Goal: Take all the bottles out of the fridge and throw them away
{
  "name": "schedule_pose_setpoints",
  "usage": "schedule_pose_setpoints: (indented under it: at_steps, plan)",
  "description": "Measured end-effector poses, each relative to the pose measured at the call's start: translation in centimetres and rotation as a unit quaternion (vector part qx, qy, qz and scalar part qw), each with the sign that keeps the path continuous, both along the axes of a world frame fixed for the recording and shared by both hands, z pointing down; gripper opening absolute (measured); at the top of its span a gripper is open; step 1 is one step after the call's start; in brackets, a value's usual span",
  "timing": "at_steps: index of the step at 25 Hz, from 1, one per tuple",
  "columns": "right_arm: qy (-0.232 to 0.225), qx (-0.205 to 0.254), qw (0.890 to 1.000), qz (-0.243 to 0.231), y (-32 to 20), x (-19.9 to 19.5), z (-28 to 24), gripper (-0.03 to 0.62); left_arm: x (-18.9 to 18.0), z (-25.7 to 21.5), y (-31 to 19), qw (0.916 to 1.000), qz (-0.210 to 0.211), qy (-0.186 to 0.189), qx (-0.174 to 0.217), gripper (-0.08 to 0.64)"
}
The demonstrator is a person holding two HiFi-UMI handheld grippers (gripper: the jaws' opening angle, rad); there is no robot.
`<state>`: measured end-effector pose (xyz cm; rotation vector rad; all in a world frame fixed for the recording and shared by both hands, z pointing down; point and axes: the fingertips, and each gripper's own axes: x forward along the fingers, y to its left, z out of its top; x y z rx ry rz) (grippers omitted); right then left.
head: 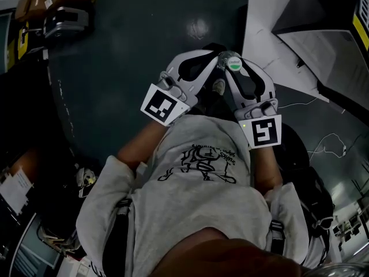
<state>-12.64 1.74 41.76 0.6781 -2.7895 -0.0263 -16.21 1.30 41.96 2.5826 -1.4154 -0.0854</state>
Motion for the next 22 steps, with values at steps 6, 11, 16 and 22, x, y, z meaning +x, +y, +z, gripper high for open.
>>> schedule_pose_setpoints:
  at_steps: [6, 11, 16, 22]
  plan:
    - [0.001, -0.006, 1.0, -0.009, 0.0, -0.7, 2.8, 0.139, -0.7, 2.8, 0.0, 0.9999, -0.008, -0.01, -0.007, 0.008]
    - [0.0, -0.007, 1.0, -0.013, 0.1, -1.2, 4.8, 0.138, -0.9, 4.8, 0.0, 0.9998, -0.01, -0.014, -0.007, 0.008]
    - [0.007, -0.016, 1.0, -0.017, 0.2, -1.5, 7.5, 0.138, -1.1, 7.2, 0.0, 0.9997, -0.008, -0.02, -0.013, 0.008]
    - [0.022, -0.023, 0.999, -0.018, 0.3, -1.4, 10.7, 0.138, -1.2, 10.1, 0.1, 0.9994, -0.006, -0.027, -0.022, 0.008]
